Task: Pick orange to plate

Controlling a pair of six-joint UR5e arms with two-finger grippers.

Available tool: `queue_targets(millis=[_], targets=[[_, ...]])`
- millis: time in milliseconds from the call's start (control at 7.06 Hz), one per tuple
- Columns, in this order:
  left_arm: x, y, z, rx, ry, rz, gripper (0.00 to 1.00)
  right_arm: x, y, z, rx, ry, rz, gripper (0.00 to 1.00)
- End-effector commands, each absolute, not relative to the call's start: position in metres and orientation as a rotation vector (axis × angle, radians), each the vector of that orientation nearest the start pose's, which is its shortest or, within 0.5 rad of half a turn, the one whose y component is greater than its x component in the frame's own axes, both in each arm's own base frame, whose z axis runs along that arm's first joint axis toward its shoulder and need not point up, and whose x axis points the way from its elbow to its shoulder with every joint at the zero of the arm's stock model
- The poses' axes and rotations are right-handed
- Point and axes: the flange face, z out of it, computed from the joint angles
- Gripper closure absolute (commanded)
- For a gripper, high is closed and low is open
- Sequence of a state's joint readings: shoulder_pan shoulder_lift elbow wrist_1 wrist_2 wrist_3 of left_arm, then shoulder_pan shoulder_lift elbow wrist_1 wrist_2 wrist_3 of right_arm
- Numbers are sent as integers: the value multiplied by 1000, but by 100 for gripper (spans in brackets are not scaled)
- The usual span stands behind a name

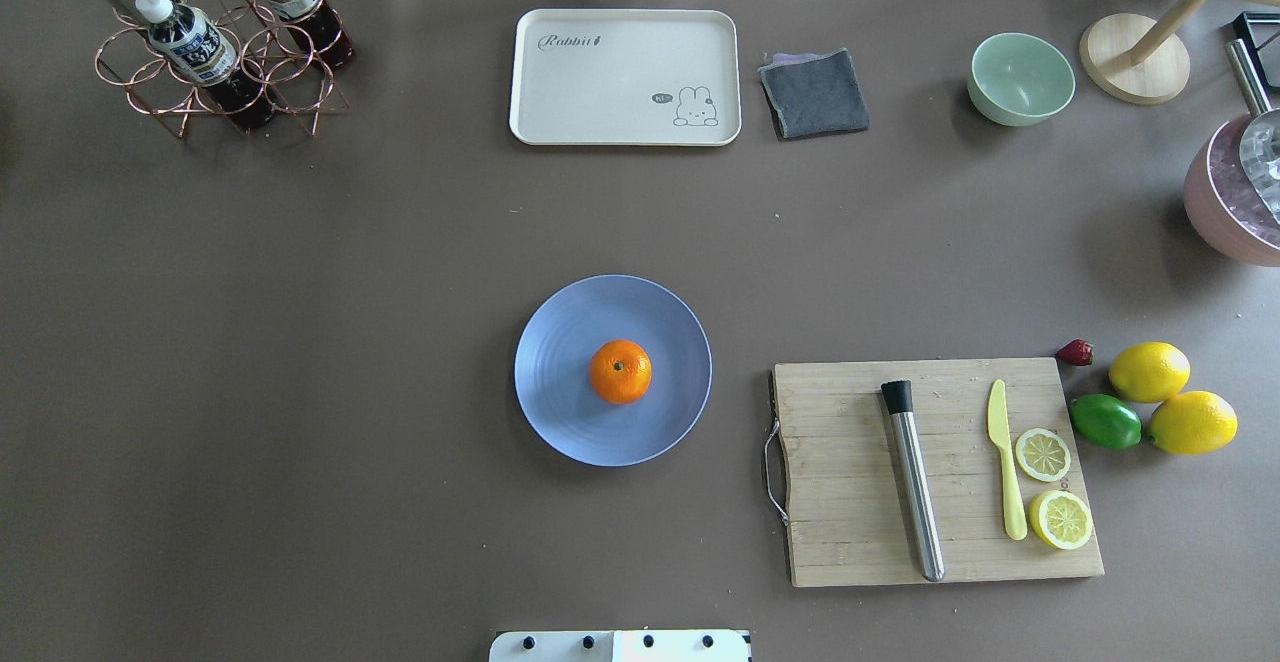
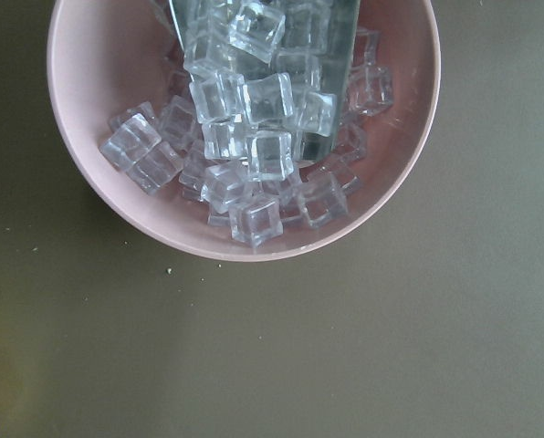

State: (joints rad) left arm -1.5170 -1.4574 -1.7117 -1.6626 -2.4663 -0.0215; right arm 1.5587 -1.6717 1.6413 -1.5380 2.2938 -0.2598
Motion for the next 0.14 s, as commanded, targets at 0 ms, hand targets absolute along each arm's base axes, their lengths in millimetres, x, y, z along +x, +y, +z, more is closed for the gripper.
queue_targets(millis=[0], targets=[[-31,-453,624,78,898,84,2,62,-450,671,92,-716,-261,0]])
